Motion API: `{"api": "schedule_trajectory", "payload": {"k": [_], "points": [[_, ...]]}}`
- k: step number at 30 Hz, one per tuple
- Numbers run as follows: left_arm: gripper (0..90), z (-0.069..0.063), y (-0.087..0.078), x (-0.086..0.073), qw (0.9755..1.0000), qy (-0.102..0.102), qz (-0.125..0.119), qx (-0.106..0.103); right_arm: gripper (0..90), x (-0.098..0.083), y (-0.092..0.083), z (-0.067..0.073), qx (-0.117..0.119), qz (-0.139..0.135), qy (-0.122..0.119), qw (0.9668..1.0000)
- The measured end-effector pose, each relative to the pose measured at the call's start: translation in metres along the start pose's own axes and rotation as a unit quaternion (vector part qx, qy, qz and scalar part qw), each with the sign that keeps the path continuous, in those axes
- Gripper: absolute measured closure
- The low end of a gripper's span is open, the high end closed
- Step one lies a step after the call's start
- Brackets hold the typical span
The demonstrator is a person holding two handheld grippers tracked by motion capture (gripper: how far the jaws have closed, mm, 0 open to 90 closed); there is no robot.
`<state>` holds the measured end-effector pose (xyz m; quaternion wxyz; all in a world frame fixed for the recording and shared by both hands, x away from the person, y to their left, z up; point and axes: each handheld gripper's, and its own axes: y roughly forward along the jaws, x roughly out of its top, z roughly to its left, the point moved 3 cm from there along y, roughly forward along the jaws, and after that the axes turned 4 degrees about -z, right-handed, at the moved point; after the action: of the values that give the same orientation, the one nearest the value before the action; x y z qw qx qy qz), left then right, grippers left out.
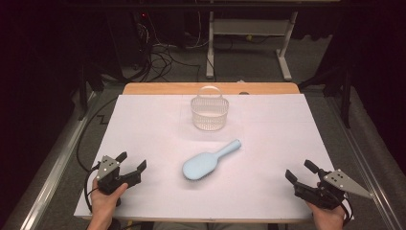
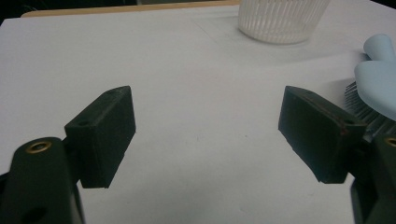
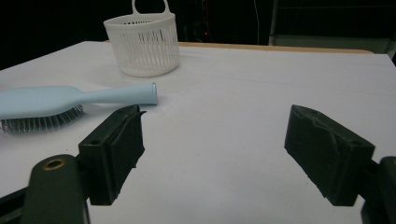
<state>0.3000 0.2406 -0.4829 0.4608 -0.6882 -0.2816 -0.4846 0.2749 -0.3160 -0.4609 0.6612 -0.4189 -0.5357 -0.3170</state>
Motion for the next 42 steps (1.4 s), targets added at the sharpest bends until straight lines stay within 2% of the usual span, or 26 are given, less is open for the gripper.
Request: {"api": "schedule_trajectory", "payload": {"k": [9,33,42], "points": [[20.2,-0.0004,-0.0024,-0.0016,1.0000,-0.004,0.003,-0.001,20.2,0.0004,0.0049,0.0029,0.008,0.003,0.000,1.0000],[20.3,-0.0037,-0.0064,-0.0037,0.9999,-0.006,0.000,-0.009,20.9,0.0017,0.0024,0.0033,0.009,-0.004,0.009,0.9999],[19.9,-0.0021,-0.0086,-0.0046,0.9999,-0.012,-0.007,-0.005,21.3,0.0028,0.0056,0.0065,0.016,-0.007,0.009,0.9998]]}}
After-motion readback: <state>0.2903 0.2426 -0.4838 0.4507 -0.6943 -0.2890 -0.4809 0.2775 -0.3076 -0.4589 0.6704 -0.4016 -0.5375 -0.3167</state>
